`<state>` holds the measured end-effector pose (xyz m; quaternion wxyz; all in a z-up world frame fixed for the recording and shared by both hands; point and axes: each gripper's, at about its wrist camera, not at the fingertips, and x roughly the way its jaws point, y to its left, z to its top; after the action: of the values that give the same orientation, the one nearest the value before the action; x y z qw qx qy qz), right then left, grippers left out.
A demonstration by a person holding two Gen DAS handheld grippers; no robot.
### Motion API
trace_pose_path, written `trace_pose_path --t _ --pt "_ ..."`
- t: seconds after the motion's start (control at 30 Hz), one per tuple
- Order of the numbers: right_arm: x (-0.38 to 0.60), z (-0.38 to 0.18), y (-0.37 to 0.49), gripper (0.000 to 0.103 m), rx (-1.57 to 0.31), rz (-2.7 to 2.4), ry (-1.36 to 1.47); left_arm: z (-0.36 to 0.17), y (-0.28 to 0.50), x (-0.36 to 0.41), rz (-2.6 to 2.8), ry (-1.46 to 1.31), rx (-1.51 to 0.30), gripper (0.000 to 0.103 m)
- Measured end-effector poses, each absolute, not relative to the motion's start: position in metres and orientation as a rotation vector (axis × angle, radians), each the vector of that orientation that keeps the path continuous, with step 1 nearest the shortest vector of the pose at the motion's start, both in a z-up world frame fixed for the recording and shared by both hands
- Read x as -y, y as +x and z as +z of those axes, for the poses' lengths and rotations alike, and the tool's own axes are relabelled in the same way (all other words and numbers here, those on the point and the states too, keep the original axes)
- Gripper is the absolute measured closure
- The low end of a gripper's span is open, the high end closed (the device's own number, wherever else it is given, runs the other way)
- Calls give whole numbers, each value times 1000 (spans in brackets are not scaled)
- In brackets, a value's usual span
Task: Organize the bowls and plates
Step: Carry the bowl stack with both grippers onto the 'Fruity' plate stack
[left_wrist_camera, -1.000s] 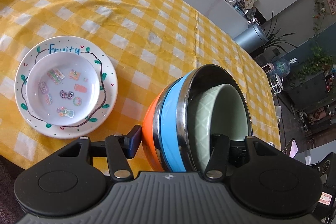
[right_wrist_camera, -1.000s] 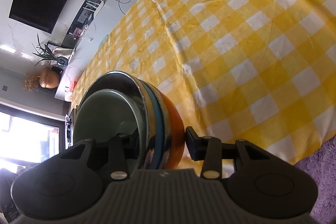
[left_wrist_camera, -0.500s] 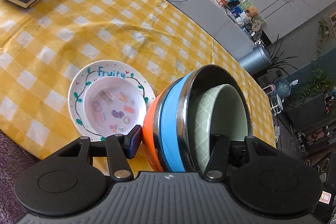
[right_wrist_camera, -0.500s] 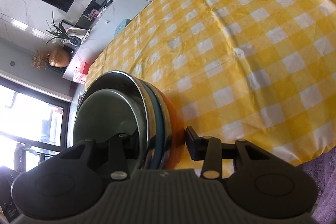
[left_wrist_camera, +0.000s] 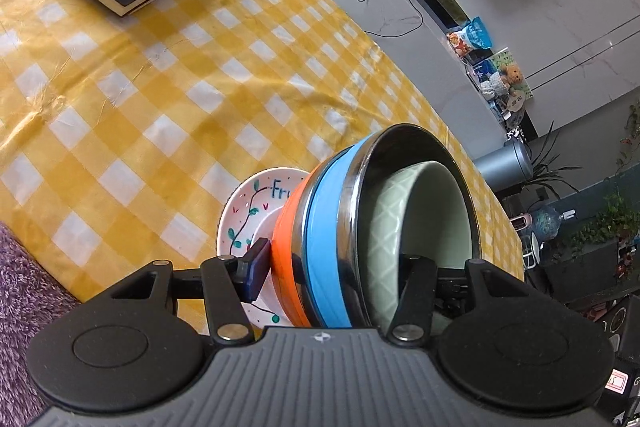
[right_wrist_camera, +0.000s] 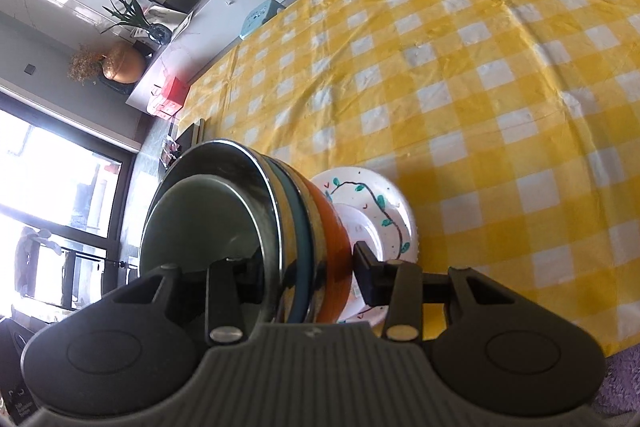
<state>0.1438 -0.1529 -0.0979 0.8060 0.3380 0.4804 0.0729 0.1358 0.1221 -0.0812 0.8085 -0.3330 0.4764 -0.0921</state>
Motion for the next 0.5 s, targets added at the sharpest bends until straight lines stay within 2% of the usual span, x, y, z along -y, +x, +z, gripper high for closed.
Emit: trace_pose_path --t 0.5 --pt "154 -123 164 62 -1102 110 712 -113 154 -123 -183 -746 -1093 44"
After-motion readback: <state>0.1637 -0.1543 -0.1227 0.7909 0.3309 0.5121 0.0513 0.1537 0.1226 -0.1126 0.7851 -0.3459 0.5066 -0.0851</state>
